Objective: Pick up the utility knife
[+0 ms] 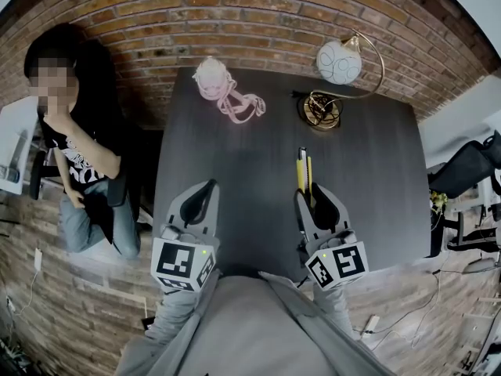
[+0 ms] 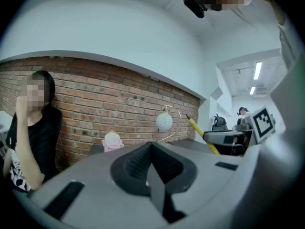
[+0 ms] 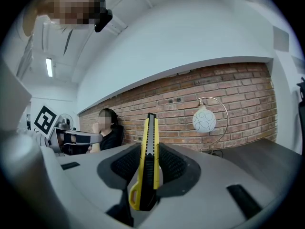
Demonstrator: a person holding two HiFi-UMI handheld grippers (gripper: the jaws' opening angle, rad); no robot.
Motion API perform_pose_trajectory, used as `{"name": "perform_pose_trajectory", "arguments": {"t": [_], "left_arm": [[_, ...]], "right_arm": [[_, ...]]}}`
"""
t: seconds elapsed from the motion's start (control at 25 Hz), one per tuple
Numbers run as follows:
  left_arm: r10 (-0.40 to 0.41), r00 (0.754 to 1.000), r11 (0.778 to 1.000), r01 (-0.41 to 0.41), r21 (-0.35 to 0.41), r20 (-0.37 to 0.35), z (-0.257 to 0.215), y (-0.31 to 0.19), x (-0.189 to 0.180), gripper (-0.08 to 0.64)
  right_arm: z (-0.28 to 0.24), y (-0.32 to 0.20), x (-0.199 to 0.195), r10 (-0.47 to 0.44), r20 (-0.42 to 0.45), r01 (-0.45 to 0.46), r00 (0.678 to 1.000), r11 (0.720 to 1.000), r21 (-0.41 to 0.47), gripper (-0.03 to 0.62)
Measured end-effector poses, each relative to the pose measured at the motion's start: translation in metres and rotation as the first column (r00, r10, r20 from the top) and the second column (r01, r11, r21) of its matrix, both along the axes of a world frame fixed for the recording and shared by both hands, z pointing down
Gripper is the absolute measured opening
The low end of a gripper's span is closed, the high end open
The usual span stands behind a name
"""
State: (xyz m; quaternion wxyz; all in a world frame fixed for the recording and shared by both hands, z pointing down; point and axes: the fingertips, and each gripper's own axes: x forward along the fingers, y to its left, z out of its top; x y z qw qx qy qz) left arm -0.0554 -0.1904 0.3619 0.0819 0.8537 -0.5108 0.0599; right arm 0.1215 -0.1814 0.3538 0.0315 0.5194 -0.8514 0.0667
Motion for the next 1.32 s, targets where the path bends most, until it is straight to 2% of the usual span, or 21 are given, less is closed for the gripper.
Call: {"name": "perform_pose_trajectory", "arguments": {"t": [1.32], "left_arm": [[-0.014,1.000,1.000,0.014,-0.012,0.004,0.0039,-0.0036,-0.0038,0.018]], "right_arm": [[0.0056,-0.0022,-0.0014,-0.008,0.004,0.009,1.000,1.000,-0.019,0.130]]}}
